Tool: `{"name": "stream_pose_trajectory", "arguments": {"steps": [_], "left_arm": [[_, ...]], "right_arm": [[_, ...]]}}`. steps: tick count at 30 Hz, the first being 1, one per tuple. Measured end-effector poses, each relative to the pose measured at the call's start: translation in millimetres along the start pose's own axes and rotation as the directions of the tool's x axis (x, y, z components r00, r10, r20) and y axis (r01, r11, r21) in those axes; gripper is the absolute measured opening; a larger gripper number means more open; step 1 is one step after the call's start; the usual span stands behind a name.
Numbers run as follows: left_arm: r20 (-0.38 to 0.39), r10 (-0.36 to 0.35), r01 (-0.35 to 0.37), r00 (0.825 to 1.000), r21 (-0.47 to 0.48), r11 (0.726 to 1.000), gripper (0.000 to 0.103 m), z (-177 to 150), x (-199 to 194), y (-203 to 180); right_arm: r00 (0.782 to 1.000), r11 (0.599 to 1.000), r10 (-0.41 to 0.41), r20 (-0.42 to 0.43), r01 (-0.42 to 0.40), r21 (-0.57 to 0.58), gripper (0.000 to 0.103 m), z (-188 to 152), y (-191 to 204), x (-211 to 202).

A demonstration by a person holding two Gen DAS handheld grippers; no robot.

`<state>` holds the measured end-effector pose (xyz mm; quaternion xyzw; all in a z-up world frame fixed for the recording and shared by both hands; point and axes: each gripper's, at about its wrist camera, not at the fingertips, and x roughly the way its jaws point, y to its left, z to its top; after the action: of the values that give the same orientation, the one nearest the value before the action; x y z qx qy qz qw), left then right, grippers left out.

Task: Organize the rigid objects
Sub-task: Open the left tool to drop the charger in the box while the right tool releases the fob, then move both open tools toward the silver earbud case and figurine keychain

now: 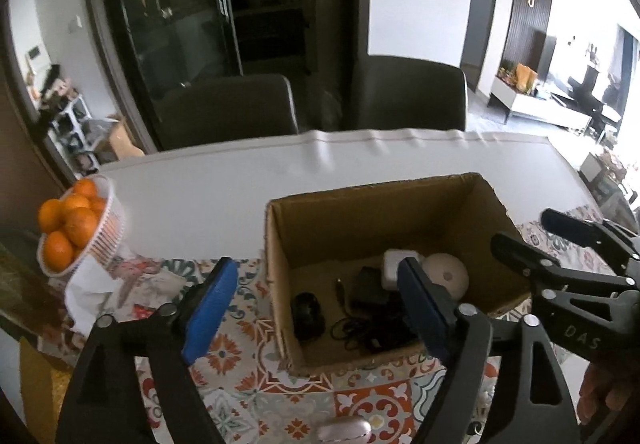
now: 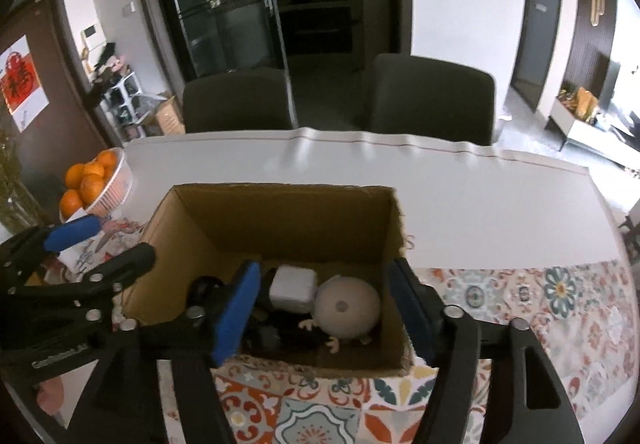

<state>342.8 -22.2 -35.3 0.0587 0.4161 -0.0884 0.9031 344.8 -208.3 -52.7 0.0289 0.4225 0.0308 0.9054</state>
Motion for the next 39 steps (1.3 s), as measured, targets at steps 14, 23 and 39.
{"name": "stream_pose_trajectory", "arguments": {"steps": [14, 23, 39], "left_arm": [[0.096, 0.061, -0.058, 0.993, -0.033, 0.998, 0.103, -39.8, -59.5, -16.9], [0.061, 0.047, -0.044, 0.997, -0.050, 0.998, 0.103, -74.5, -69.0, -28.8], [-0.054, 0.053, -0.054, 0.997, -0.017, 0.998, 0.103, -131.5, -46.5, -48.4]], "right_arm": [[0.980, 0.990, -0.143, 0.135, 0.142, 0.014, 0.085, -40.0, -6.8, -79.1], [0.973, 0.985, -0.170, 0.158, 0.170, 0.017, 0.085, -75.9, -8.9, -101.9], [0.996, 0.995, -0.085, 0.001, 0.085, 0.050, 0.082, -141.3, -23.4, -70.6]]}}
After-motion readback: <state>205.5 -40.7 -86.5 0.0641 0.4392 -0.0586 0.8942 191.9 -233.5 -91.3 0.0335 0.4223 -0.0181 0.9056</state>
